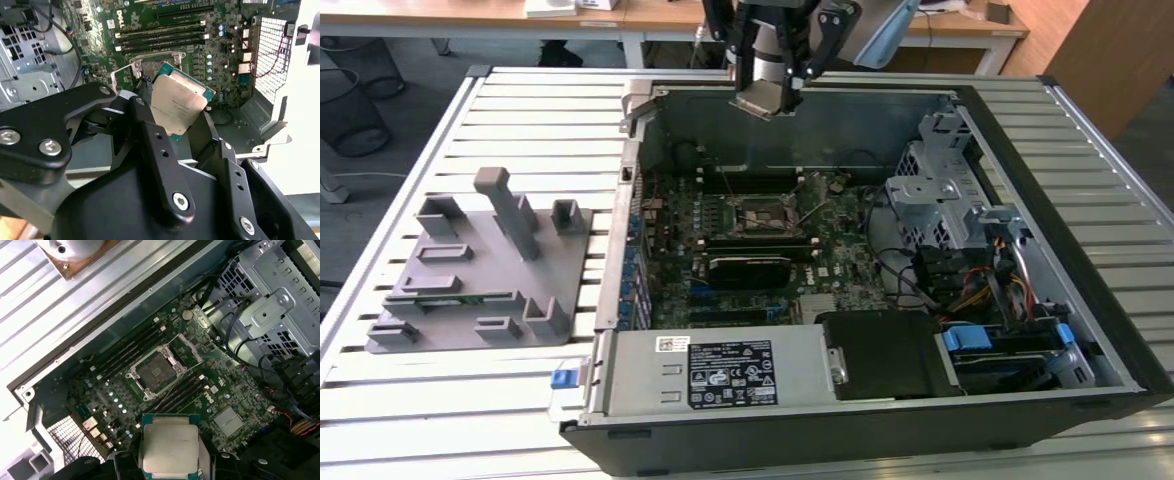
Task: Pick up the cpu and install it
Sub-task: 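Place the cpu into insertion slot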
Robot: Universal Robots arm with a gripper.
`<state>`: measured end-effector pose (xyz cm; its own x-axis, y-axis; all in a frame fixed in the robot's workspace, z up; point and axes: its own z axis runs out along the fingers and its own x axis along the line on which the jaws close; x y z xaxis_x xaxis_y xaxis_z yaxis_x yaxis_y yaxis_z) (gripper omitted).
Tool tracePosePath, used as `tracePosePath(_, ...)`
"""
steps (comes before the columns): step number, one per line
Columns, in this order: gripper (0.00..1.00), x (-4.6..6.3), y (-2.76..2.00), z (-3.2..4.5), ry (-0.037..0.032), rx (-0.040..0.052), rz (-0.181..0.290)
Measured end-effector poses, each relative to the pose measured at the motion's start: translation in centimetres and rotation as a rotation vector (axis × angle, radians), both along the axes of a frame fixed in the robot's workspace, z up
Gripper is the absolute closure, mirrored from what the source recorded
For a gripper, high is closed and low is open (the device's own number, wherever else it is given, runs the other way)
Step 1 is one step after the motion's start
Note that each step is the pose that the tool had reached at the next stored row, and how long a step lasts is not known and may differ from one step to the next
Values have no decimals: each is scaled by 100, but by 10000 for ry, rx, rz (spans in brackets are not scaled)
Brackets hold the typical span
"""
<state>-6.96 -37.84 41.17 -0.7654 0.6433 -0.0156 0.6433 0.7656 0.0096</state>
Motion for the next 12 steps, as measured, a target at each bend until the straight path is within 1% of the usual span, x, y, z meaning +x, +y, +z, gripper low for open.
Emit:
tracePosePath(2, 47, -1, 9, -34, 3, -4, -271)
tracePosePath(7, 47, 0, 106, -128, 0, -1, -395)
tracePosePath(9, 47, 1, 110, -161, -1, 0, -577)
tracePosePath(12, 47, 1, 110, -204, 1, -3, -1095)
